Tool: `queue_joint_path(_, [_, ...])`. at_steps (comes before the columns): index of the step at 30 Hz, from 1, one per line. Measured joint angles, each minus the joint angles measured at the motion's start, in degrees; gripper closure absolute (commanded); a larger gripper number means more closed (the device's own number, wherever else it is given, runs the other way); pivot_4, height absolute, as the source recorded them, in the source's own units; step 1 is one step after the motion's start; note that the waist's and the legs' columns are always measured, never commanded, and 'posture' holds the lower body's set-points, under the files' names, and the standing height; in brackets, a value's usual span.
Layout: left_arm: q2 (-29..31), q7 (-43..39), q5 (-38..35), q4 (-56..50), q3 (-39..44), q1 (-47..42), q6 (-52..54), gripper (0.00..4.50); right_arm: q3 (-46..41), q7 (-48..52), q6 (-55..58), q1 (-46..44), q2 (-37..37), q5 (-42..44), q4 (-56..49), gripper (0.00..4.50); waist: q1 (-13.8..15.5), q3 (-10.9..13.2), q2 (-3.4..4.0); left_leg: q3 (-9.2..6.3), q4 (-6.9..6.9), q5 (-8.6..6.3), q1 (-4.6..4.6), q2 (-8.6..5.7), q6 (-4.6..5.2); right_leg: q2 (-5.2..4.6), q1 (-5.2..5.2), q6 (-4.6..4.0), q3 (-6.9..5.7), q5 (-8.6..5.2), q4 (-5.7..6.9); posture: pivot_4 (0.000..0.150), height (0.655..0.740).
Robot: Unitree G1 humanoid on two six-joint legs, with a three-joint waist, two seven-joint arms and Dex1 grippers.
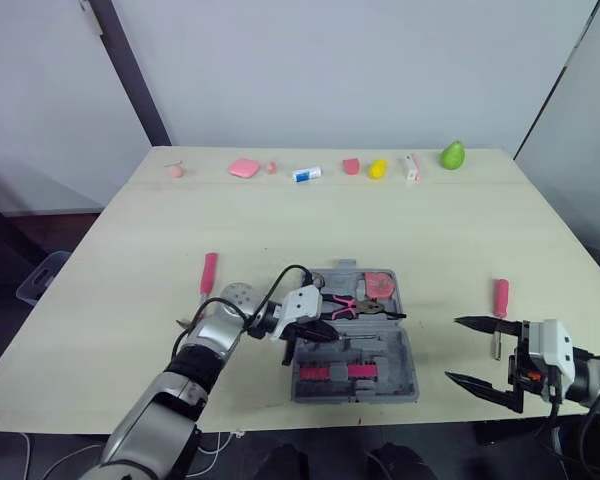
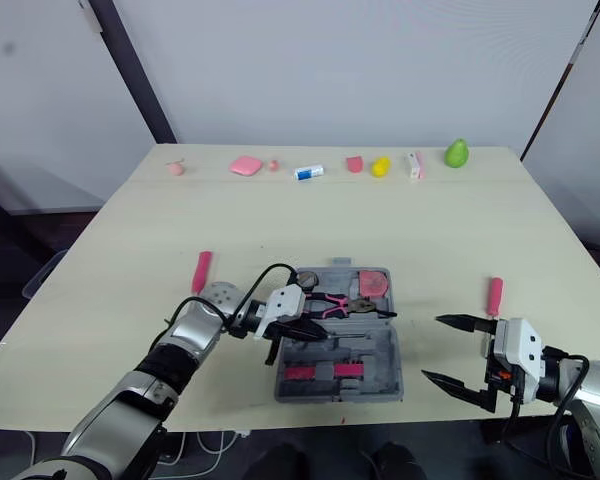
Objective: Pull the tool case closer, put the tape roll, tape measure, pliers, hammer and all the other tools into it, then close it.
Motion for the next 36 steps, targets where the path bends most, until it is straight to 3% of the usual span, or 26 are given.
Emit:
queue_joint_path(16, [-1.91, 1.17, 0.71, 1.26, 0.15, 0.19, 0.54, 4.40, 0.00, -0.02, 0.01, 0.05, 0.00, 0.04, 0.00, 0.00, 0.67, -0.39, 0.51, -0.02, 0.04, 0.01, 0.12, -0.08, 0.01, 0.01, 0.13, 0.05, 0.11, 0.02, 0.01, 0.150, 0.7400])
queue_joint_path(26, [-2.50, 1.82, -13.90, -11.97, 10.77, 7.82, 9.08, 4.40, -0.29, -2.06, 1.27, -0.86, 1.57, 1.64, 2.18, 0.00, 0.85, -0.37, 0.49, -0.07, 0.04, 0.01, 0.00, -0.06, 0.01, 0.00, 0.05, 0.04, 0.08, 0.02, 0.01, 0.150, 0.7400])
queue_joint_path(29, [-1.36, 4.73, -20.49, -19.85, 16.22, 11.15, 16.32, 4.40, -1.90, -4.29, 1.81, -1.40, 2.59, 2.23, 3.99, 0.00, 0.64, -0.37, 0.50, -0.08, 0.03, 0.00, 0.01, -0.05, 0.01, 0.00, 0.05, 0.04, 0.08, 0.02, 0.01, 0.150, 0.7400])
queue_joint_path(35, [2.64, 10.54, -26.41, -27.78, 24.84, 18.52, 23.39, 4.40, -3.95, -7.79, 2.71, 0.60, 4.93, 3.04, 4.87, 0.00, 0.22, -0.36, 0.51, -0.11, -0.03, 0.00, 0.02, -0.02, 0.01, -0.01, 0.05, 0.03, 0.04, 0.01, 0.01, 0.150, 0.7400])
queue_joint_path(36, [3.49, 11.68, -27.23, -29.67, 26.61, 20.60, 24.01, 4.17, -4.27, -8.75, 2.70, 0.83, 5.47, 2.94, 4.99, 0.00, 0.14, -0.36, 0.51, -0.10, -0.03, 0.00, 0.01, -0.02, 0.01, -0.02, 0.05, 0.03, 0.04, 0.02, -0.01, 0.150, 0.7400])
